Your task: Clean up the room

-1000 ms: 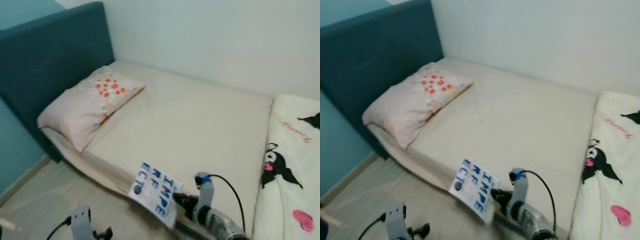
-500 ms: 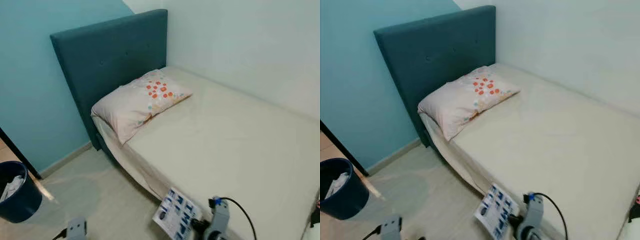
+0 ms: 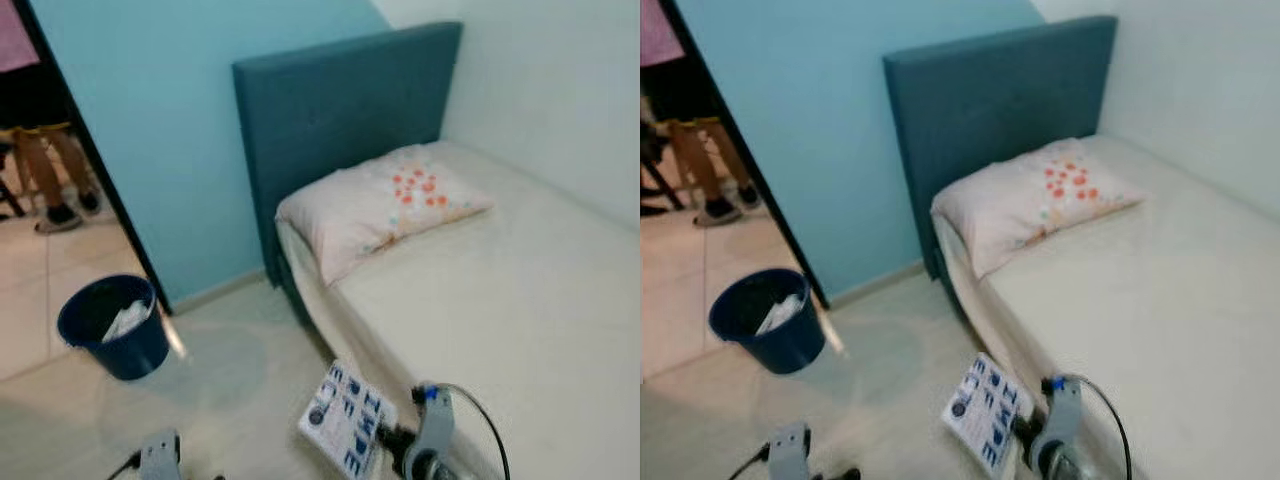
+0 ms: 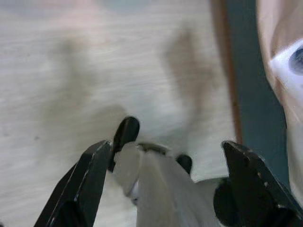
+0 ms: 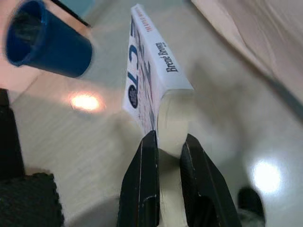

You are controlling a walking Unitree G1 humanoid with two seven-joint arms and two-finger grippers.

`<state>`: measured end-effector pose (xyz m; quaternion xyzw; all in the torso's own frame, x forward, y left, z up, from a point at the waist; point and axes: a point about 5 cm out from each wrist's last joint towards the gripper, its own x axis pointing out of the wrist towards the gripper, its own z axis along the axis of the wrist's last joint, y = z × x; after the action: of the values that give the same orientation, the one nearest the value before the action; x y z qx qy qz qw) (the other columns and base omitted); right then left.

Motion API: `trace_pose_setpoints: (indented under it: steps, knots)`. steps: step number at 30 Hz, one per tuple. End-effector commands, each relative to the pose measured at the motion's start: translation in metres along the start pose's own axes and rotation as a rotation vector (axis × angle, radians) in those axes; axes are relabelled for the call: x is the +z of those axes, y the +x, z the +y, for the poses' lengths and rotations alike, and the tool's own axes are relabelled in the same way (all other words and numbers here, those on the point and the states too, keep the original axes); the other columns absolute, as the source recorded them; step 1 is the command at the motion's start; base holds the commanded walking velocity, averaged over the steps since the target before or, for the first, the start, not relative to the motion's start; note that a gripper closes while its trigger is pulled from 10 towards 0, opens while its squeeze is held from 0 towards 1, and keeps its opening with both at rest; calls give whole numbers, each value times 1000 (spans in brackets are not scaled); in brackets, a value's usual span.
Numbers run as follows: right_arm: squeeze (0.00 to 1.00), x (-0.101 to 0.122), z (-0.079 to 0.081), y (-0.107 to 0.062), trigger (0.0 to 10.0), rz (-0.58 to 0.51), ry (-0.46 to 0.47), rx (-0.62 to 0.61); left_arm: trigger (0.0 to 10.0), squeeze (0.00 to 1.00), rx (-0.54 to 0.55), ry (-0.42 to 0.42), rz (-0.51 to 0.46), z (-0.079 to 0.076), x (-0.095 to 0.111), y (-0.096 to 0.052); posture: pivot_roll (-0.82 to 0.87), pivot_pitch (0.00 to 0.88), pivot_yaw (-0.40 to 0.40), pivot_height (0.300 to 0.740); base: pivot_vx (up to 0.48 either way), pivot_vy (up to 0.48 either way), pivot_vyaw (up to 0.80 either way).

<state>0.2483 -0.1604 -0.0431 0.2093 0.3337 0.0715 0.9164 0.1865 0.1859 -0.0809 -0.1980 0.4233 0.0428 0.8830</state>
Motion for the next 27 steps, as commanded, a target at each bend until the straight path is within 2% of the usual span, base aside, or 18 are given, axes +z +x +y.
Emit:
trace_pose_setpoints:
  steps: [1, 8, 13, 23, 27]
  knots:
    - [0, 14, 2, 1, 10000, -66, -36, 29, 10000, 0, -8, -14, 10, -3, -2, 1, -72, 67, -13, 740, 0, -461, 788]
    - [0, 26, 2, 3, 10000, -95, -62, 23, 10000, 0, -10, -25, 4, -6, 0, 2, -76, 68, -14, 740, 0, -453, 0]
    - [0, 29, 1, 3, 10000, -104, -71, 21, 10000, 0, 37, -66, -12, -2, 1, 2, -75, 65, -17, 740, 0, 0, 0]
    - [0, 43, 5, 5, 10000, -154, -87, 44, 10000, 0, 26, -96, -51, 3, 9, 1, -76, 59, -20, 740, 0, 0, 0]
    - [0, 54, 6, 6, 10000, -190, -95, 55, 10000, 0, 19, -111, -81, 2, 17, 2, -77, 57, -20, 740, 362, 0, 0]
